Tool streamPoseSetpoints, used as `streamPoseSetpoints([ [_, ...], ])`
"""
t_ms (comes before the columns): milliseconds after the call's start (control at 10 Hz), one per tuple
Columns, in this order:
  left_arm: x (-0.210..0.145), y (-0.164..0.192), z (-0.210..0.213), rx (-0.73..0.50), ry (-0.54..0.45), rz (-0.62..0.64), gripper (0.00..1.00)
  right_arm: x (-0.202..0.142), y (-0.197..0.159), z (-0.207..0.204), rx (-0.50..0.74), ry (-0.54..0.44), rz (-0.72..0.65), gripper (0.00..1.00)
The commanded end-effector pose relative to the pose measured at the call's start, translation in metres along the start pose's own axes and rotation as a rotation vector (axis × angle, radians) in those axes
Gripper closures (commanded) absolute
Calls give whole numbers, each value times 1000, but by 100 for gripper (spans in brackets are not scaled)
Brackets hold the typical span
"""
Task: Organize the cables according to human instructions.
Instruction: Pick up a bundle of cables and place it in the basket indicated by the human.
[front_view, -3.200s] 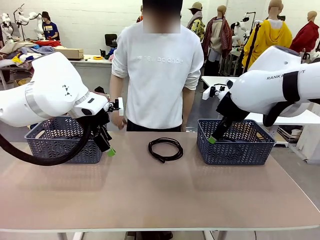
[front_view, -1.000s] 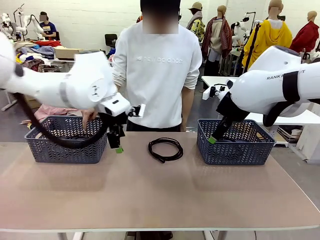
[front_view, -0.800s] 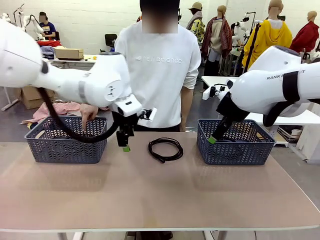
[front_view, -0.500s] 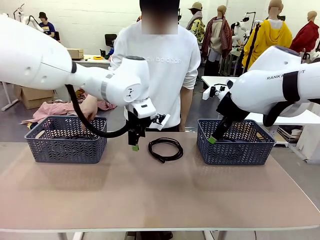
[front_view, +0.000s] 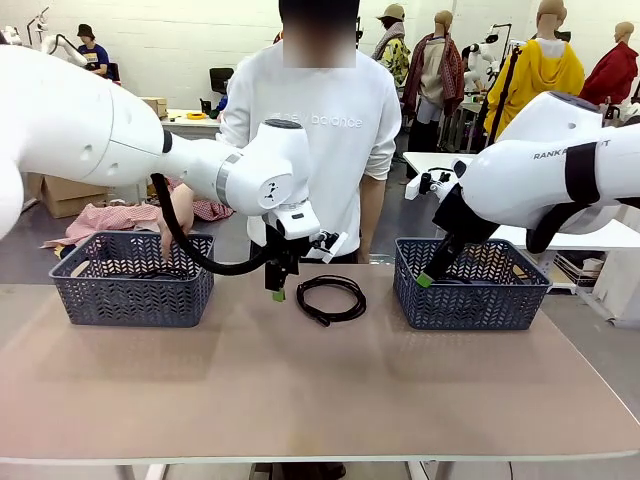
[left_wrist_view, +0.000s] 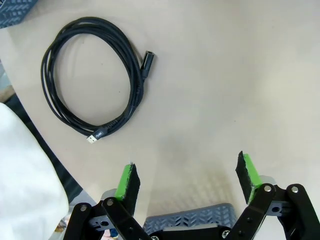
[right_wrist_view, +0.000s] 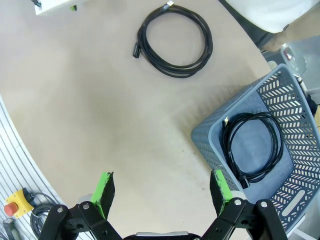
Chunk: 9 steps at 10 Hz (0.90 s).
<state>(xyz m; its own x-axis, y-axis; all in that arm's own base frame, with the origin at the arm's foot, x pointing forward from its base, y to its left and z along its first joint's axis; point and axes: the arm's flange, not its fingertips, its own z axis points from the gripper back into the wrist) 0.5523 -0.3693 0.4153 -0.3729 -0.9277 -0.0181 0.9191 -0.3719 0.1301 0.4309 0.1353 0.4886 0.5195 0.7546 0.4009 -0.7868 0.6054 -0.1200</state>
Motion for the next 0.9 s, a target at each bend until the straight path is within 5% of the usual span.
streamPoseSetpoints([
  [0, 0, -4, 2, -2, 7, -3, 0, 1, -2, 1, -14, 10, -9, 0],
  [800, 10, 15, -21, 15, -5, -121, 0, 1, -2, 1, -14, 10, -9, 0],
])
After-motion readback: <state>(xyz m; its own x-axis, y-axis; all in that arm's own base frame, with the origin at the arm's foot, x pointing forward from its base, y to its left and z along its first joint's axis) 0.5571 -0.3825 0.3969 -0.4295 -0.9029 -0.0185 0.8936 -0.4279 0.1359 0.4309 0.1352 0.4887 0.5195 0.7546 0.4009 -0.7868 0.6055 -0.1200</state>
